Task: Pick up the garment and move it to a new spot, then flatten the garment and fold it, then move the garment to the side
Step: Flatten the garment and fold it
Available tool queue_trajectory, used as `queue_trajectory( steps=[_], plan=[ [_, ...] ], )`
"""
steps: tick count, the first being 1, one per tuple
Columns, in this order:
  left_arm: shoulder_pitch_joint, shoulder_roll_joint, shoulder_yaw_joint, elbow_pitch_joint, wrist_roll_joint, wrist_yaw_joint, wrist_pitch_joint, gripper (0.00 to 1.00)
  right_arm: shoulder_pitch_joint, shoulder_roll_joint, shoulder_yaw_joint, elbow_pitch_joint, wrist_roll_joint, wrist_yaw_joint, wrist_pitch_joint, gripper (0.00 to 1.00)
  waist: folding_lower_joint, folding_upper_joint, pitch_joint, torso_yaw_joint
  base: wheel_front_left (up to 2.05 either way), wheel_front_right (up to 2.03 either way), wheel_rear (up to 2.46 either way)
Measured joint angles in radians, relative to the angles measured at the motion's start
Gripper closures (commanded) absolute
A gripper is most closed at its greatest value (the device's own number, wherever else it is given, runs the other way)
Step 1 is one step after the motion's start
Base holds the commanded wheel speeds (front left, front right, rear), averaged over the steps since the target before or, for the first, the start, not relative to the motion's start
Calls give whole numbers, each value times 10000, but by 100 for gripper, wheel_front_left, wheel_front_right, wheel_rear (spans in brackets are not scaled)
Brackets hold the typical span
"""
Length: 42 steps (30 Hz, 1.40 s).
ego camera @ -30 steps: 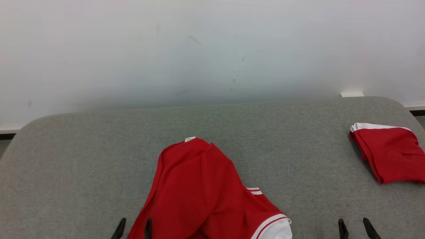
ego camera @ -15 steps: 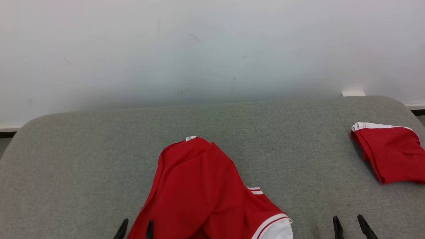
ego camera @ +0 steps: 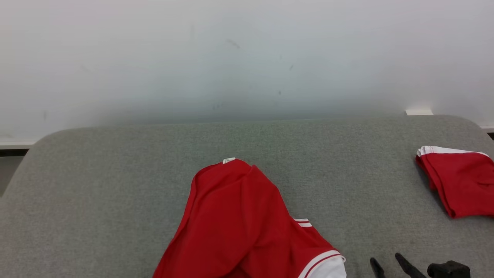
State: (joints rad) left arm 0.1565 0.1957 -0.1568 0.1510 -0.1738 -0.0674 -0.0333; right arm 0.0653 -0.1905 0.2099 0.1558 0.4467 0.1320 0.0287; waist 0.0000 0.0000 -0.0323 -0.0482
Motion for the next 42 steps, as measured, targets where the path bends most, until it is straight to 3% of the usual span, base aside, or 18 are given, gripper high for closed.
queue_trajectory(
  steps=[5,9,26,42],
  plan=[
    [441,502,-525,-1204,-184,-353,1760,0,617,-888,706,-646,782,0,2435,0,0,0,90,263,0,0,0],
    [663,696,-725,-1572,-267,-382,2217,0,941,-1095,945,-786,1051,0,3191,0,0,0,239,419,0,0,0],
    [288,930,-1024,-414,-44,-351,1588,0,155,-715,2270,-130,1127,0,3400,0,0,0,787,531,0,0,0],
    [224,1162,-1402,-40,77,-268,1733,0,-39,-811,2508,242,1342,0,2955,0,0,0,837,518,0,0,0]
  ],
)
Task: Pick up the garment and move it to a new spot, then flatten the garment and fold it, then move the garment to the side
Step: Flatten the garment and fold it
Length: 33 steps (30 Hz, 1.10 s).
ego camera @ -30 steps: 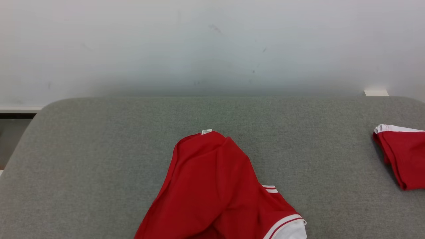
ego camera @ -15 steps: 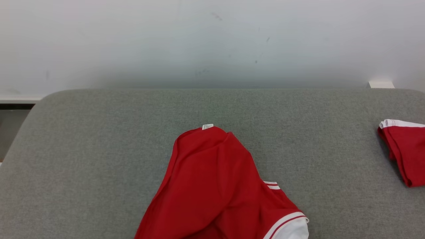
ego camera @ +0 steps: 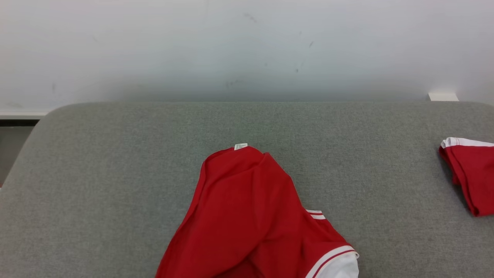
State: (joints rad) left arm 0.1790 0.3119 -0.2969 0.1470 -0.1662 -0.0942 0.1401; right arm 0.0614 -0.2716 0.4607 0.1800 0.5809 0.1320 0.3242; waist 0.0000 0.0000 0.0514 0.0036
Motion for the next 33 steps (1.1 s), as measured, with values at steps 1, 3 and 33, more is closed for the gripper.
queue_trajectory(
  steps=[1,3,33],
  plan=[
    [-63,25,-31,73,79,21,-12,0,-21,6,31,8,12,0,2,0,0,0,32,3,0,0,0],
    [-232,10,-25,242,130,44,-180,0,-101,52,96,27,58,0,2,0,0,0,89,4,0,0,0],
    [-2004,746,332,-2516,-2167,-288,1154,100,-1646,-790,-1390,-3273,4746,-4,-1839,100,1,0,-651,62,0,0,0]
  ],
)
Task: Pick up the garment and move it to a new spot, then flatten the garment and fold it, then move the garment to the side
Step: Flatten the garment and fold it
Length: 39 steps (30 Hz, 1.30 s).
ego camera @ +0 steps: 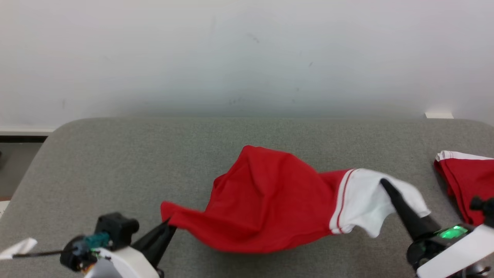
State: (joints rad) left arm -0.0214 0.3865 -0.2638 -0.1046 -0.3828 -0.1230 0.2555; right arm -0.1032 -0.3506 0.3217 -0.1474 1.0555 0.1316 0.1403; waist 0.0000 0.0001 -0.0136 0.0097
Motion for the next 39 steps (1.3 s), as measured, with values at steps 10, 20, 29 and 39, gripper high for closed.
queue_trajectory(
  steps=[10,20,29,39],
  plan=[
    [-3062,1444,1133,-3348,-2174,-35,2583,100,-707,-596,-3290,-3160,571,-2,667,100,0,0,-420,-148,0,0,0],
    [-5589,1987,1457,-3661,-4023,180,4863,100,-2585,447,-5944,-3344,263,0,3557,100,0,0,-214,-459,0,0,0],
    [-7632,1561,123,-282,-2617,228,4861,100,-5913,2671,-5501,236,-3290,0,5198,100,1,-1,826,-510,0,0,0],
    [-11884,-589,-723,4642,602,991,-681,100,-10824,2991,-5791,4451,-5505,4,1321,100,1,0,2486,-378,0,0,0]
  ],
)
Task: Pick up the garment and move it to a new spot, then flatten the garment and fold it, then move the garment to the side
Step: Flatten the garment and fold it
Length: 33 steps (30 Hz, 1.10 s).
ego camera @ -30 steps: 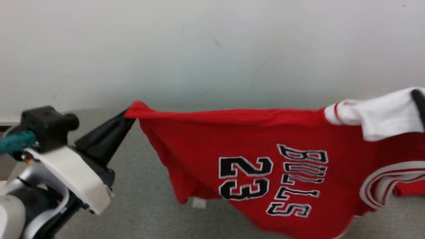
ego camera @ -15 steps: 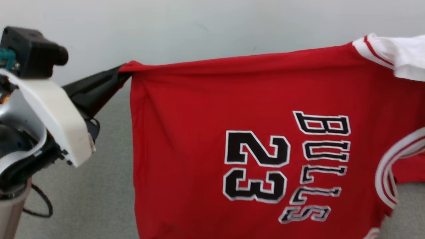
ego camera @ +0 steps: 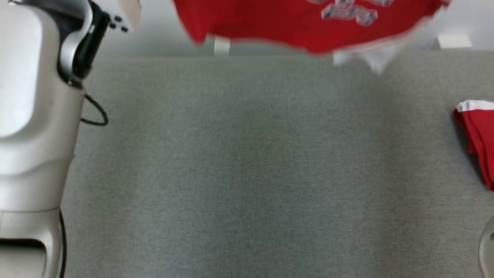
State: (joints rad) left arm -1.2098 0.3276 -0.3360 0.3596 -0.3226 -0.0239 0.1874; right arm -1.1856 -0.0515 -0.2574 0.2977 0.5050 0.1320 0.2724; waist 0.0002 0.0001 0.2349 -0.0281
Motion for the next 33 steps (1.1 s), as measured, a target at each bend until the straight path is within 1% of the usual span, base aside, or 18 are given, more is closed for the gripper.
queue_trajectory(
  steps=[1,3,5,7,9,11,14,16,17,18,20,24,25,26,27,29,31,33],
  plan=[
    [-142,-86,-15,405,134,73,-631,100,-100,2,111,221,182,0,-268,100,0,0,153,20,0,0,0],
    [-198,-171,-163,1120,341,54,-1620,100,22,23,399,514,431,0,-604,100,1,0,380,55,0,0,0],
    [-176,-276,-334,1678,487,-165,-2533,100,500,27,732,506,708,0,-748,100,2,0,534,77,0,0,0],
    [140,-378,-502,2199,502,-297,-3187,100,1377,19,1053,257,1221,0,-892,100,3,0,591,104,0,0,0],
    [1002,-447,-692,2589,489,-418,-3714,100,2692,-21,1457,-194,1751,-2,-976,100,3,0,493,103,0,0,0],
    [1980,-453,-886,2669,479,-502,-4044,100,4250,-182,1879,-825,2196,-2,-963,100,2,-1,339,74,0,0,0],
    [3766,-407,-999,2426,351,-499,-4280,100,6722,-537,2360,-1708,2853,-4,-752,100,1,0,107,15,0,0,0],
    [5221,-278,-1101,2121,151,-357,-4339,100,8345,-681,2506,-2176,3308,-4,-608,100,0,-1,-68,-33,0,0,0],
    [5905,-173,-1126,1985,111,-337,-4314,100,9098,-807,2652,-2433,3480,-6,-426,100,-1,0,-151,-50,0,0,0],
    [6560,-73,-1122,1812,19,-186,-4242,100,9798,-938,2798,-2702,3595,-6,-324,100,-1,0,-231,-66,0,0,0],
    [7731,222,-1267,1415,-4,-71,-3894,100,11036,-1058,2886,-2995,3883,-6,-48,100,-1,-1,-382,-80,0,0,0],
    [9676,731,-1446,313,-63,353,-3091,100,13094,-1728,3409,-3461,3747,-6,460,100,-3,0,-525,-49,0,0,0],
    [10124,884,-1415,8,-171,458,-2805,100,13490,-1791,3469,-3534,3661,-8,487,100,-4,0,-555,-47,0,0,0],
    [10578,1066,-1429,-370,-217,566,-2499,100,13870,-1829,3467,-3622,3639,-6,571,100,-4,0,-574,-41,0,0,0],
    [10999,1216,-1388,-792,-347,581,-2184,100,14211,-1906,3465,-3733,3634,-6,679,100,-5,0,-578,-20,0,0,0],
    [11757,1467,-1319,-1741,-823,660,-1392,100,14748,-2013,3369,-4082,3615,-4,802,100,-5,0,-544,35,0,0,0],
    [12251,1812,-1258,-2759,-1147,732,-556,100,14986,-2109,3227,-4414,3613,-4,1131,100,-4,0,-503,75,0,0,0],
    [12436,2117,-1254,-3701,-1515,662,462,100,14999,-2261,3026,-4702,3609,-4,1567,100,-4,-1,-478,132,0,0,0]
  ],
)
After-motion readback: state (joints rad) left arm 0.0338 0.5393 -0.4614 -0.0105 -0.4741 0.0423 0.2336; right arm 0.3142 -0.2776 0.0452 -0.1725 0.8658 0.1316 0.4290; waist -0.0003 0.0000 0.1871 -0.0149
